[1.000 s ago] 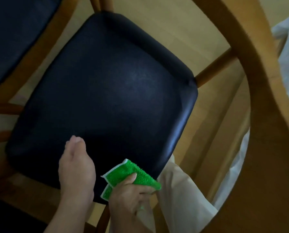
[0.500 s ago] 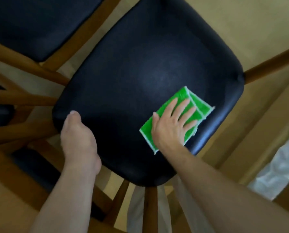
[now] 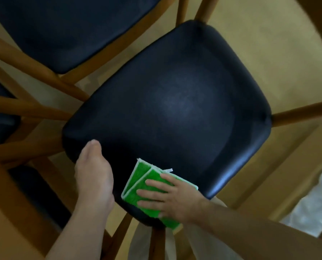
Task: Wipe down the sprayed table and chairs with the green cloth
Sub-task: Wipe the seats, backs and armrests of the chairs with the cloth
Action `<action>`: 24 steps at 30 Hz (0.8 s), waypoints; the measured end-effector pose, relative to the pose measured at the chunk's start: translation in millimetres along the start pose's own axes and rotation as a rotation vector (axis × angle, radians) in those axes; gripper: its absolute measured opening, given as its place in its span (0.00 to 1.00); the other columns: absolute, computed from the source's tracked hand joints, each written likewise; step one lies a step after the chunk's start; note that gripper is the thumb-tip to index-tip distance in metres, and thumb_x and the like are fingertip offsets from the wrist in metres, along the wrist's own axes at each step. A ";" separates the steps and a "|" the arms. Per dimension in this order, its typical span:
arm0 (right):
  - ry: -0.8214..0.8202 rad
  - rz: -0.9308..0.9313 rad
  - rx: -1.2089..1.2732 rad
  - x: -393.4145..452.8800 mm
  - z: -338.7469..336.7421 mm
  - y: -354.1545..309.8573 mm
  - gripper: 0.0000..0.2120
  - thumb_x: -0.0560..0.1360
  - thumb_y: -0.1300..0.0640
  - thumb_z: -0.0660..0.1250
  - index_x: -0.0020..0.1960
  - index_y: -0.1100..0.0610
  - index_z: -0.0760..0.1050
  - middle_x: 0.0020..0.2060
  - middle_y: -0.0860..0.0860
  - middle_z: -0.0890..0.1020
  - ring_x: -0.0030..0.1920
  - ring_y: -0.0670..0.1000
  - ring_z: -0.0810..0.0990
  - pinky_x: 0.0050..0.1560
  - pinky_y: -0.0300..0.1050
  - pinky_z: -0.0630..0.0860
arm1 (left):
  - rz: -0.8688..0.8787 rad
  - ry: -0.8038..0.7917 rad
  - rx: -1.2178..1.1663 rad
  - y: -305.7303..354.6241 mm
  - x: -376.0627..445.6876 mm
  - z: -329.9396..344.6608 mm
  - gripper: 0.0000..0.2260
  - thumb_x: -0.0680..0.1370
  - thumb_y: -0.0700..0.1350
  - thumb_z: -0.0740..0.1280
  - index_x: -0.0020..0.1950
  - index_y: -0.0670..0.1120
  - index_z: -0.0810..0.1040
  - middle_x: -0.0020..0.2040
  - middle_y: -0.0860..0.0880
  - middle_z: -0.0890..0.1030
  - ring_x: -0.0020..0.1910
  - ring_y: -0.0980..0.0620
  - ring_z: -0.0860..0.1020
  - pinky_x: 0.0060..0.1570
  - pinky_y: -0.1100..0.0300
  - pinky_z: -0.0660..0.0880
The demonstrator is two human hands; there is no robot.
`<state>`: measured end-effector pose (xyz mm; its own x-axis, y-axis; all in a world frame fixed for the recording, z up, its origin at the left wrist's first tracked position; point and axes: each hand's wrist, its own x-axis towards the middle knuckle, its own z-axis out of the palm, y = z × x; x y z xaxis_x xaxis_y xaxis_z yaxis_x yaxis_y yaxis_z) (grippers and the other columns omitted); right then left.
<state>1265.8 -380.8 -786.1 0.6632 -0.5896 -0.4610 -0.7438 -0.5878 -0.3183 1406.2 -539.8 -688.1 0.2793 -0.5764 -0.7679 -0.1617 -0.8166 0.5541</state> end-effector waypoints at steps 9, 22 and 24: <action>0.310 1.069 0.227 -63.8 -41.1 211.6 0.30 0.80 0.40 0.43 0.79 0.46 0.42 0.79 0.47 0.46 0.78 0.57 0.48 0.74 0.58 0.50 | 0.028 0.024 0.248 -20.2 -20.8 50.2 0.20 0.81 0.55 0.58 0.72 0.51 0.70 0.71 0.52 0.71 0.70 0.48 0.67 0.72 0.50 0.59; 0.795 1.556 1.114 -73.4 -76.9 138.9 0.25 0.83 0.46 0.47 0.78 0.53 0.56 0.73 0.55 0.67 0.72 0.56 0.65 0.69 0.49 0.64 | 0.172 -0.176 0.349 24.1 -46.5 112.1 0.20 0.82 0.55 0.56 0.74 0.53 0.68 0.72 0.56 0.69 0.70 0.55 0.66 0.66 0.58 0.59; 0.856 1.447 1.214 -79.8 -108.4 115.4 0.28 0.80 0.40 0.45 0.75 0.51 0.61 0.60 0.52 0.79 0.58 0.45 0.77 0.56 0.40 0.73 | 0.197 -0.293 0.353 30.9 -55.5 122.6 0.20 0.81 0.55 0.58 0.73 0.54 0.68 0.70 0.57 0.70 0.65 0.58 0.68 0.62 0.60 0.61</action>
<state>1136.0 -461.7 -696.2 -0.7241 -0.4504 -0.5224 -0.0760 0.8049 -0.5885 1269.7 -536.8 -667.7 -0.0583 -0.6637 -0.7458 -0.5094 -0.6227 0.5940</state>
